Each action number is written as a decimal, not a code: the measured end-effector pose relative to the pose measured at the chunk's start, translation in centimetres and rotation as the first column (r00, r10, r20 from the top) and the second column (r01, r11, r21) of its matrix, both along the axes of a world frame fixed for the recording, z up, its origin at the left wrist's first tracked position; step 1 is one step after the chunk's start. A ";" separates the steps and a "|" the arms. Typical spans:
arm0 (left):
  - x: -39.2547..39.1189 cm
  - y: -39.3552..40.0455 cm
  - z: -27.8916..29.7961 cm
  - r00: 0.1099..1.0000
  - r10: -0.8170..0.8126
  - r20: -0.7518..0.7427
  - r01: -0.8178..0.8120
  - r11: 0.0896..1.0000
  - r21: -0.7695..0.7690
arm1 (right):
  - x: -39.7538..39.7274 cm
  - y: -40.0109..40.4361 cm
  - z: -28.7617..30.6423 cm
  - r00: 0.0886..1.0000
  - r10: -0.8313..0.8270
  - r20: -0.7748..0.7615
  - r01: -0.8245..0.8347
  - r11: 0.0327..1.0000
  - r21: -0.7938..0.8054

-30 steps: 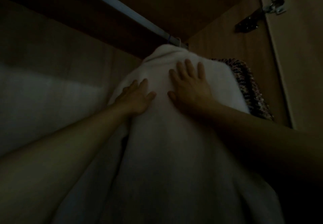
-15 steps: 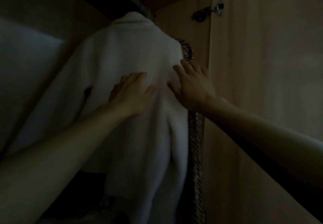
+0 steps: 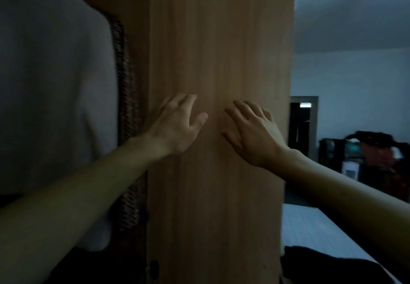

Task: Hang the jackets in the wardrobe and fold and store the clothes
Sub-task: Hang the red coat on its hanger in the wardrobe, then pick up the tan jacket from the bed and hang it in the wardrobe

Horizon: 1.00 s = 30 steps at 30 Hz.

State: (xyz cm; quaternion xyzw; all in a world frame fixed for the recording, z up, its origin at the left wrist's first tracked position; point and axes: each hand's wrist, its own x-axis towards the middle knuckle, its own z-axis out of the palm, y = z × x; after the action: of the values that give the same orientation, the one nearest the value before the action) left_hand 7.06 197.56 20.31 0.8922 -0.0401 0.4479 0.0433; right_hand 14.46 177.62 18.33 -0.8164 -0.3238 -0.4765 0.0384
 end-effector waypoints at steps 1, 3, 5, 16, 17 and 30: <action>0.6 -2.2 -0.7 1.000 -0.018 -0.014 0.018 1.000 -0.003 | 0.0 -2.3 -0.7 1.000 -0.008 -0.017 0.008 1.000 -0.002; 1.6 -6.8 -2.3 0.998 -0.048 -0.050 0.048 0.999 0.000 | -0.1 -7.0 -2.1 0.999 -0.018 -0.041 0.018 1.000 0.005; 2.3 -11.5 -3.9 0.993 -0.072 -0.090 0.073 0.997 0.008 | -0.3 -12.1 -3.5 0.998 -0.012 -0.066 0.014 0.999 0.031; 4.2 -32.9 -12.0 0.932 -0.206 -0.297 0.216 0.976 0.003 | -1.8 -37.0 -11.1 0.953 -0.096 -0.287 0.138 0.982 0.131; 4.6 -34.5 -12.7 0.924 -0.224 -0.309 0.238 0.971 0.008 | -1.9 -38.9 -11.8 0.948 -0.110 -0.300 0.158 0.977 0.143; 15.3 -53.1 -21.9 0.720 -0.542 -0.434 0.571 0.818 -0.074 | -1.7 -58.8 -20.7 0.701 -0.468 -0.538 0.607 0.787 0.107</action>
State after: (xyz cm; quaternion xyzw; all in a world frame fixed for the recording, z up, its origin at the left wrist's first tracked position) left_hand 22.32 144.44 -1.61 0.9162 -0.3100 0.2014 0.1544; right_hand 12.77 118.85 -2.41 -0.9536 0.0215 -0.2868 0.0893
